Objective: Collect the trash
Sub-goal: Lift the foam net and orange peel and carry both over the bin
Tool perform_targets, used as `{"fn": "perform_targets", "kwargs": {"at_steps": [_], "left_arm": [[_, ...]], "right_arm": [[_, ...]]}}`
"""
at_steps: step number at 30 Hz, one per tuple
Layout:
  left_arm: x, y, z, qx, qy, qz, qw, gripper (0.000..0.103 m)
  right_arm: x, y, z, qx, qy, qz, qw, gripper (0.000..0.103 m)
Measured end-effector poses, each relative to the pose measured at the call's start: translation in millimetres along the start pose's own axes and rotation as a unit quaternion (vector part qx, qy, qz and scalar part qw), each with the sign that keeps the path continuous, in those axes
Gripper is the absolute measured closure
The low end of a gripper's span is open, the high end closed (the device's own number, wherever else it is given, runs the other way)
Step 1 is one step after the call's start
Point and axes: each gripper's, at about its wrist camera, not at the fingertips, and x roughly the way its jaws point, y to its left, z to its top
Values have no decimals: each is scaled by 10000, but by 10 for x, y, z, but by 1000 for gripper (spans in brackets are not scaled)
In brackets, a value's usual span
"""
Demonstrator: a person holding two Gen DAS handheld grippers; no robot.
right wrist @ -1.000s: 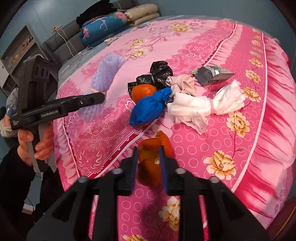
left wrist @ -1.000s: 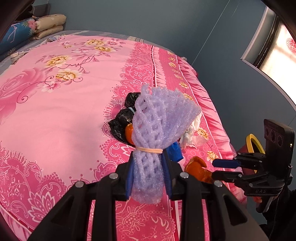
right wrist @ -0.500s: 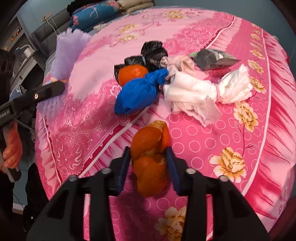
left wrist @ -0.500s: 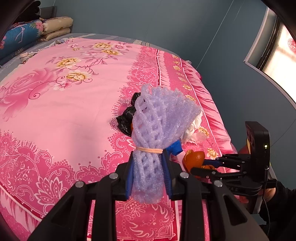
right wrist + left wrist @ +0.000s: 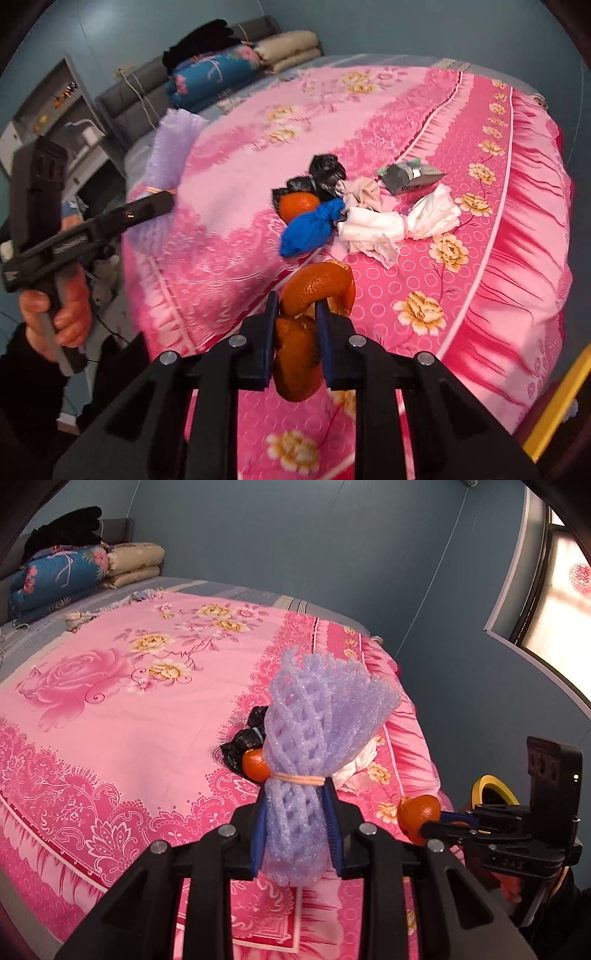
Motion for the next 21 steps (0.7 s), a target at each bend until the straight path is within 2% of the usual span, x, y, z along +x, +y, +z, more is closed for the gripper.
{"fn": "perform_targets", "kwargs": {"at_steps": [9,14,21], "left_arm": [[-400,-745,70,272,-441,-72,9986,77],[-610,-1173,90,414,-710,-216,9964,77],[-731,-1685,79,806,-824,-380,9926,77]], "right_arm": [[-943,79,-131,-243,-779,12,9967,84],[-1485,-24,-215,-212,-1268,-107,9916,84],[-2082,-269,-392,-20,-1812,-355,9828,84]]}}
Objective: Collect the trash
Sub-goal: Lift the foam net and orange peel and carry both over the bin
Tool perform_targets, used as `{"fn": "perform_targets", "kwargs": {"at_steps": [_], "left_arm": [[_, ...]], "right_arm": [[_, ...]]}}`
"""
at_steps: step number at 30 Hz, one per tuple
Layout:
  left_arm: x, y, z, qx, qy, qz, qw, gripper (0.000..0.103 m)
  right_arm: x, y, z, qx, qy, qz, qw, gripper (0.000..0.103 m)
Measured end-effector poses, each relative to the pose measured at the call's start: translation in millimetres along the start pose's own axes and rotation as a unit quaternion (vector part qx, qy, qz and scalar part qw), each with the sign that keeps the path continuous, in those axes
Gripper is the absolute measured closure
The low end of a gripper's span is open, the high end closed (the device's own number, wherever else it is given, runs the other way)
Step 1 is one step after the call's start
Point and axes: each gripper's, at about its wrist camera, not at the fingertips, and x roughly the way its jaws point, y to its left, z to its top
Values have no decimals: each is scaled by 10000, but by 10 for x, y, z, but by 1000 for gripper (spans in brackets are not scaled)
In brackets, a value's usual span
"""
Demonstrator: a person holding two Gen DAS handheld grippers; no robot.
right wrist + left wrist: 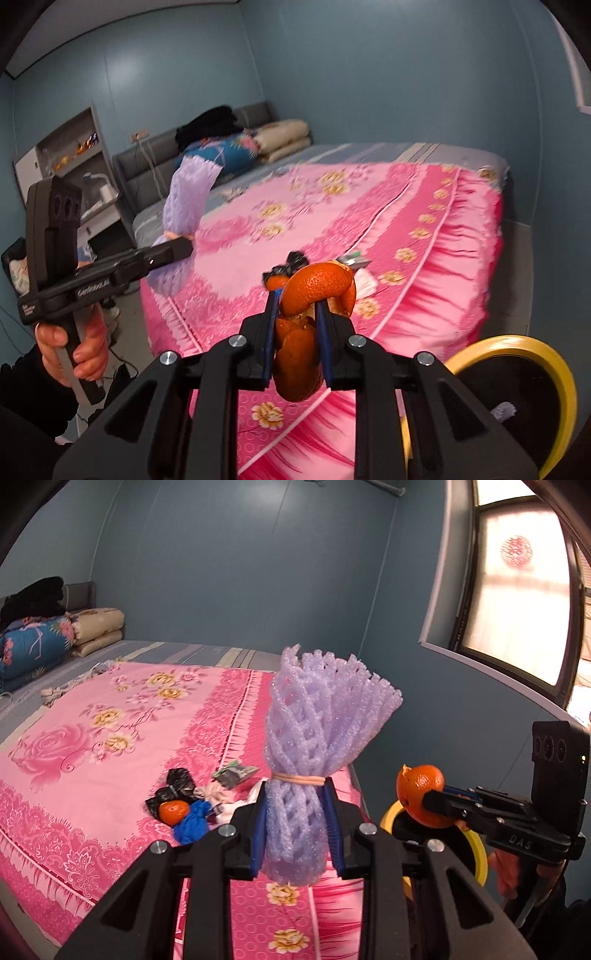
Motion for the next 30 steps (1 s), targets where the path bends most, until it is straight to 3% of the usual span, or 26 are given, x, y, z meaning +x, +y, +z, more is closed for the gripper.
{"fn": "perform_targets", "kwargs": {"at_steps": [15,24,30], "left_arm": [[334,-864,22,610,219,-446,9969,77],[729,-1249,-163,801,640,-783,9916,77],[1067,-1519,-311,1169,1030,-987,9828,77]], "right_arm": [[-722,-683,-185,635,-595,-702,9937,84],[-921,-1122,-447,1125,-439,-1270,9845,84],[-899,-1353,-583,1311,-285,-1588,9782,84]]}}
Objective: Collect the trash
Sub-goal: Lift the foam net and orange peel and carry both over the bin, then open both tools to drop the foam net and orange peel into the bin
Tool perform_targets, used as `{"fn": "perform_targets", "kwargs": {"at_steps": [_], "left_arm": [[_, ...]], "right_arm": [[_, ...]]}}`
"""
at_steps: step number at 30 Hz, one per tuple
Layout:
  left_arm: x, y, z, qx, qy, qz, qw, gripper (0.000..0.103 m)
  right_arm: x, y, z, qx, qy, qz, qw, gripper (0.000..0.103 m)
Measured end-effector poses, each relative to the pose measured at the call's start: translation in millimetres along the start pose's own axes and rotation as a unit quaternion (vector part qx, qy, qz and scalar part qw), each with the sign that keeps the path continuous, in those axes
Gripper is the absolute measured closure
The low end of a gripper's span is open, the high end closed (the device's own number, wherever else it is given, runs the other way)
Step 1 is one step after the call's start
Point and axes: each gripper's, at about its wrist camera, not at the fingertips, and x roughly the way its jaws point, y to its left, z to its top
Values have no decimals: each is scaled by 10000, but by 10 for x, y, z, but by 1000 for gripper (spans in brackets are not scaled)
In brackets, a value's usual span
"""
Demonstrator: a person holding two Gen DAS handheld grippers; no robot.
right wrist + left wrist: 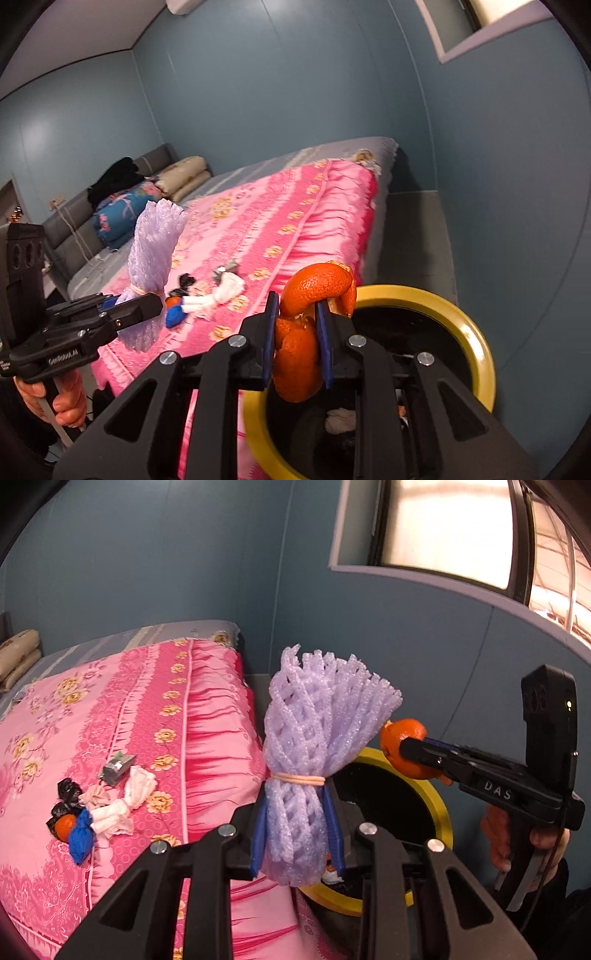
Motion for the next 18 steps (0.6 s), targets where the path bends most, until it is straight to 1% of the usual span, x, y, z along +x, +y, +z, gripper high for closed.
{"fn": "perform_targets", "kwargs": {"at_steps": [2,5,9,12,14,17,18], "left_arm": [[117,-25,4,16,103,-38,9999,77],[279,-46,3,-56,241,-151,9996,77],[517,-89,-29,-175,458,-317,9983,77],[612,-103,-37,-265,532,-383,9975,76],[634,-100,-50,-362,560,-420,9969,76],[647,-78,-51,-458,582,-422,9964,72],[647,-68,-47,-483,584,-425,9962,68]], "right_arm": [[55,-93,-30,139,56,-50,9999,84],[131,-216,-82,304,154,-304,9990,83],[202,-376,-140,521,282,-435,9973,83],[241,-458,-168,601,305,-587,9960,83],[249,-501,-186,669,318,-584,9955,80],[279,-565,-195,769,331,-598,9947,80],[286,-586,-195,790,333,-608,9945,79]]}}
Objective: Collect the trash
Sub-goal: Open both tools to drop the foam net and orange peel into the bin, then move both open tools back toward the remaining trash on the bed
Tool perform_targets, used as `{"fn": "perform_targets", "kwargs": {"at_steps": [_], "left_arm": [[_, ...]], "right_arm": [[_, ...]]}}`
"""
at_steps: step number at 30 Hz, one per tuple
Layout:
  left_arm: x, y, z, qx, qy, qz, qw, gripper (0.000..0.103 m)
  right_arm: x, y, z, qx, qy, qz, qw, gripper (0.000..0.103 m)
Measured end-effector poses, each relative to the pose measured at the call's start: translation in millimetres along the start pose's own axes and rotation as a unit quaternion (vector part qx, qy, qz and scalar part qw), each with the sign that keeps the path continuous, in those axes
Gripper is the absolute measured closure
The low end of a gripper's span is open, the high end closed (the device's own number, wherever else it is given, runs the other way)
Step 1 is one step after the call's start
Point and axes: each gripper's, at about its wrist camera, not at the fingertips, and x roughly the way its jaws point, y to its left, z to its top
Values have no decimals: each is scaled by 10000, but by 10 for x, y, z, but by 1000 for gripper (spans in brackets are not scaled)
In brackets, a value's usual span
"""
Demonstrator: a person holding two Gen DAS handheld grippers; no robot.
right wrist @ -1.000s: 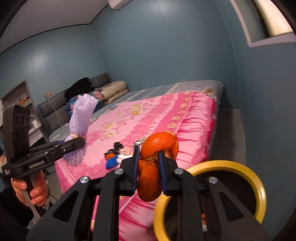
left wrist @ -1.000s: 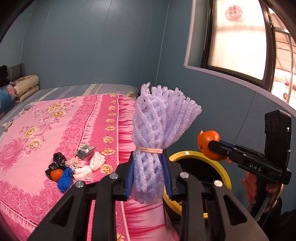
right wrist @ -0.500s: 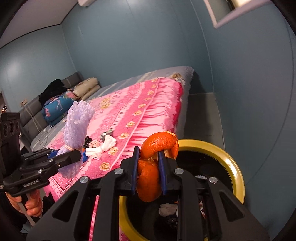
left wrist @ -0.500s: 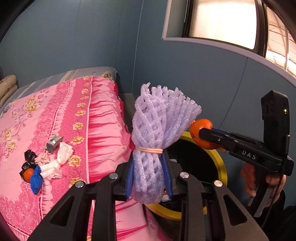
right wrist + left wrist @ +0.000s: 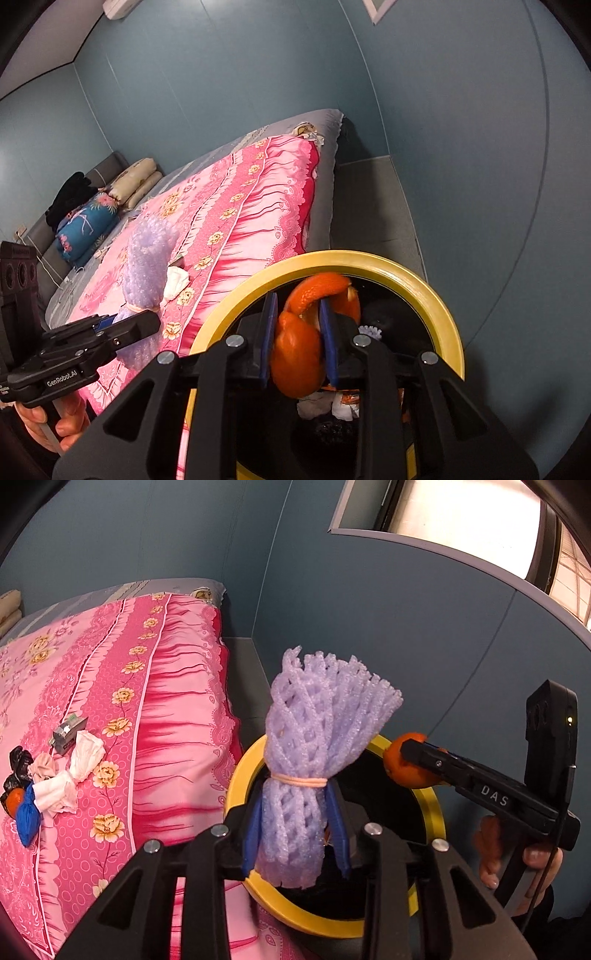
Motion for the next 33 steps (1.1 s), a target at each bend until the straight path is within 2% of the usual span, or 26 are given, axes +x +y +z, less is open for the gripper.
{"fn": "perform_targets", "kwargs": {"at_steps": [4,8,10,16,26,33], "left_arm": [[-76,50,-14,-94,-135,70,9998,46],[-158,150,-10,-277,-262,102,9992,32],[-206,216,-16,-395,-334,143,9986,23],[-341,385,-22,-627,-513,275,9963,16],[-608,649,-71,-778,-784,531,9925,15],[-830,1001,-177,-1032,-893,838,9871,15]], "right_arm": [[30,-25,16,68,-5,19,10000,66],[33,9,40,87,-18,-32,10000,59],[30,17,51,101,-51,-6,9999,51],[26,89,77,74,-52,100,9999,42],[21,254,143,-47,30,196,9998,36],[179,279,159,156,526,238,9982,35]]}}
